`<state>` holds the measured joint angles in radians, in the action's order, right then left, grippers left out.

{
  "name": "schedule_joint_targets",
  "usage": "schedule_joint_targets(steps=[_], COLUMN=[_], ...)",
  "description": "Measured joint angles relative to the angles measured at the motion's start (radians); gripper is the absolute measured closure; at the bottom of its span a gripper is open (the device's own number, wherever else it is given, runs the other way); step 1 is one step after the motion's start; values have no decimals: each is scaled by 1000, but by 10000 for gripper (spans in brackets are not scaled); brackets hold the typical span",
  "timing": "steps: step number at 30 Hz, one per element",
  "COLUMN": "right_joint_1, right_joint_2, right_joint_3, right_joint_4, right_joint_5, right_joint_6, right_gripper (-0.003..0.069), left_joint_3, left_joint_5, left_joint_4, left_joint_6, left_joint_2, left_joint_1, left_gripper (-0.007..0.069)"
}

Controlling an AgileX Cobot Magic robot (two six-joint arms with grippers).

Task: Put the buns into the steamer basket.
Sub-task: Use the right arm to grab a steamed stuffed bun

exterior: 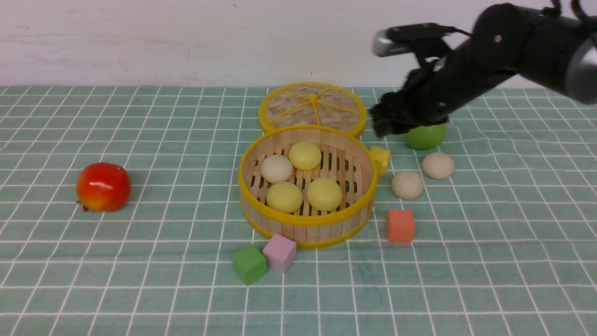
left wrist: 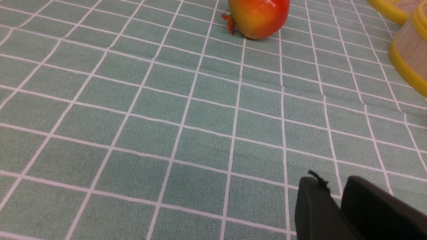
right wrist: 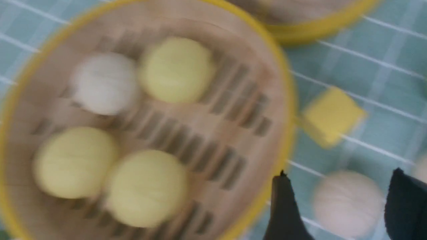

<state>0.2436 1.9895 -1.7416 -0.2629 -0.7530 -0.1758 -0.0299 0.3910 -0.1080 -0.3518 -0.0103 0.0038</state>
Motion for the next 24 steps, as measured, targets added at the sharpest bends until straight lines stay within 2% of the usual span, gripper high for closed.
schedule_joint_targets(steps=[5,12,21,24], right_joint_1=[-43,-43,-43,-43], right_joint_2=[74,136,167,183], right_joint_3=[0,0,0,0], right_joint_4=[14,14,35,37], right_joint_5=[0,52,62,63], right_joint_6=[9,9,9,9], right_gripper=[291,331,342,383], left_joint_3=[0,0,0,0], left_joint_5=[0,0,0,0], left_joint_4=[0,0,0,0], left_joint_6=[0,0,0,0], left_joint_2=[0,0,0,0], left_joint_1=[0,0,0,0], left_gripper=[501,495,487,483])
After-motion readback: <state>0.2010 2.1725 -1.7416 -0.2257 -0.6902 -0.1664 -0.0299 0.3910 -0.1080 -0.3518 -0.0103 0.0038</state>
